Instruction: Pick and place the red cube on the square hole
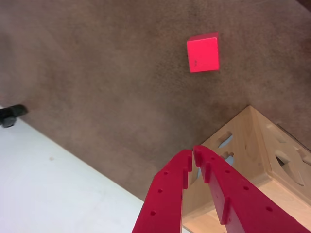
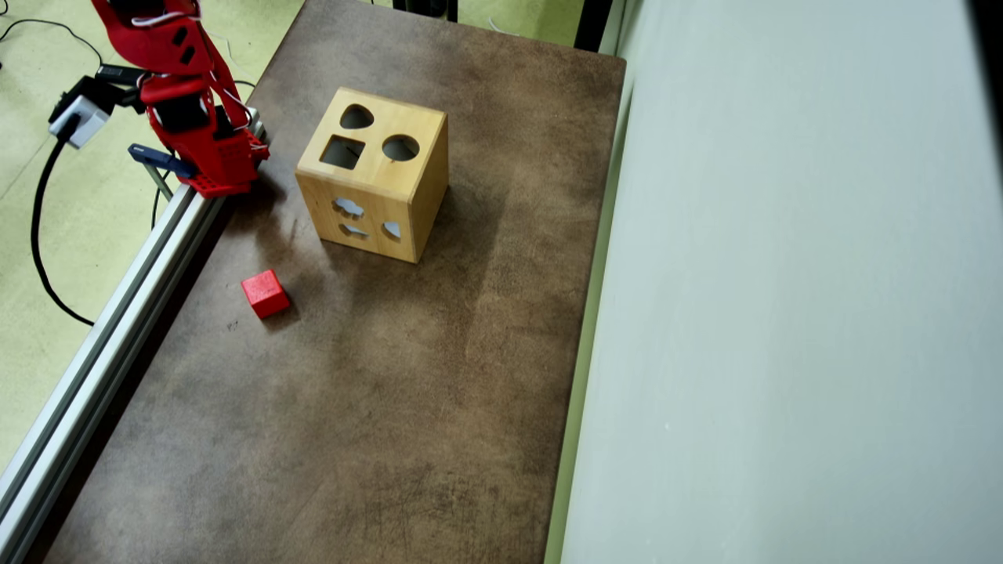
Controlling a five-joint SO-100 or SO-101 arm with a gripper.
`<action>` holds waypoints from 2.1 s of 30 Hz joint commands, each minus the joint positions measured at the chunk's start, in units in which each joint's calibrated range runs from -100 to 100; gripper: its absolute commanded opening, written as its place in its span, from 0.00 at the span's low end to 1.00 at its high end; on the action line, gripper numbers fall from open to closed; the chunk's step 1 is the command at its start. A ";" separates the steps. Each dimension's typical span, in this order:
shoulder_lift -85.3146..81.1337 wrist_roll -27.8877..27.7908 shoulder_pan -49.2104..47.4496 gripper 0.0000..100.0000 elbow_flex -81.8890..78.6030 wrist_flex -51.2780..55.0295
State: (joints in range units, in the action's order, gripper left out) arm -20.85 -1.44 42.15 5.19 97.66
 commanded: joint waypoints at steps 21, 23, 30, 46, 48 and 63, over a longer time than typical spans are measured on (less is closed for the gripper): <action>20.97 -0.44 0.57 0.01 1.07 -0.15; 20.97 -0.49 0.57 0.01 0.98 -0.07; 21.06 -0.44 3.47 0.01 1.07 0.01; 25.39 -13.19 8.74 0.01 1.16 0.09; 25.39 -13.19 8.97 0.01 1.16 0.09; 25.48 -9.13 8.74 0.48 -0.36 0.25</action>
State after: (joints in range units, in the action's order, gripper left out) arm 5.08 -10.96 51.20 5.10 97.58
